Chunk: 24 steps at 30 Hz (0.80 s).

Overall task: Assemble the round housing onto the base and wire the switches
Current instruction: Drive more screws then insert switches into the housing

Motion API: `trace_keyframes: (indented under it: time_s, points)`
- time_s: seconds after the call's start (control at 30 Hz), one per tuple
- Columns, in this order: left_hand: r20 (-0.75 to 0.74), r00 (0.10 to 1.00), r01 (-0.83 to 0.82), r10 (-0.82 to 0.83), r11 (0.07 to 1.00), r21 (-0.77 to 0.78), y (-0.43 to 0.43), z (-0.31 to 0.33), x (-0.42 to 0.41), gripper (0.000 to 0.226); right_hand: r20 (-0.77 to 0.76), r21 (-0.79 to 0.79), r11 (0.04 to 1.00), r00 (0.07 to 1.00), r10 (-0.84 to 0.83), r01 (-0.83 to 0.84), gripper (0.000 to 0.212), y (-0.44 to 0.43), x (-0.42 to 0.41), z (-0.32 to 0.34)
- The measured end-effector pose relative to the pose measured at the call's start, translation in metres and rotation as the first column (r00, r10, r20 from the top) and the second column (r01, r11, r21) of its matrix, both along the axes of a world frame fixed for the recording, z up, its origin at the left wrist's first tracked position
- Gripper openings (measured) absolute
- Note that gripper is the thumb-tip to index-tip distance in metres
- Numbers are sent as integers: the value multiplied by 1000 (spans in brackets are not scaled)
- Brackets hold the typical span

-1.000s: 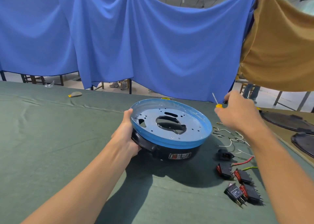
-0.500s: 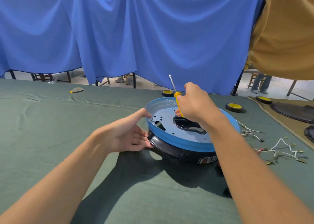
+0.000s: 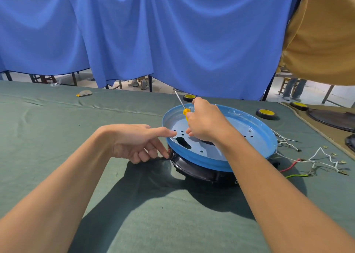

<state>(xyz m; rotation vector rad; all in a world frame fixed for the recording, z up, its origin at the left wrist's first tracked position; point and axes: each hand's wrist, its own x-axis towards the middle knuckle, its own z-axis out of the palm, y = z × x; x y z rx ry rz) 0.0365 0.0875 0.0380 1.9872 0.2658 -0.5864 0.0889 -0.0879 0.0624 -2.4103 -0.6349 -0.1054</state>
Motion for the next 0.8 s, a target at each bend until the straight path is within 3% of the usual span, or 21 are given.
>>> trace_keyframes:
  time_s: [0.13,0.23,0.3,0.37,0.47,0.53,0.63,0.8]
  points:
    - [34,999,-28,24,989,143,8,3,-3,93,1,-33,999,1000,7,-7,17,1,-1,-1]
    - [210,974,-115,86,985,127,15,1,-2,94,-18,-41,999,1000,6,-7,24,1,-2,-2]
    - [393,890,-234,230,972,-38,14,0,4,76,-35,-42,999,999,6,-8,25,0,-4,-1]
    - [510,747,-354,426,905,-237,7,-4,13,45,-53,-42,999,999,4,-7,21,-2,-5,0]
    - [593,590,-428,548,835,-346,-15,-16,26,22,-136,-54,999,991,-11,3,19,-3,-8,3]
    - [560,581,-408,591,806,-428,-29,-28,29,22,-236,-22,1000,972,9,-14,19,-1,-8,2]
    - [494,634,-339,595,788,-514,-40,-40,27,14,-320,50,998,945,62,-49,8,3,-9,0]
    - [521,610,-322,597,787,-526,-41,-44,27,35,-91,-53,990,988,125,-130,18,3,-11,-2]
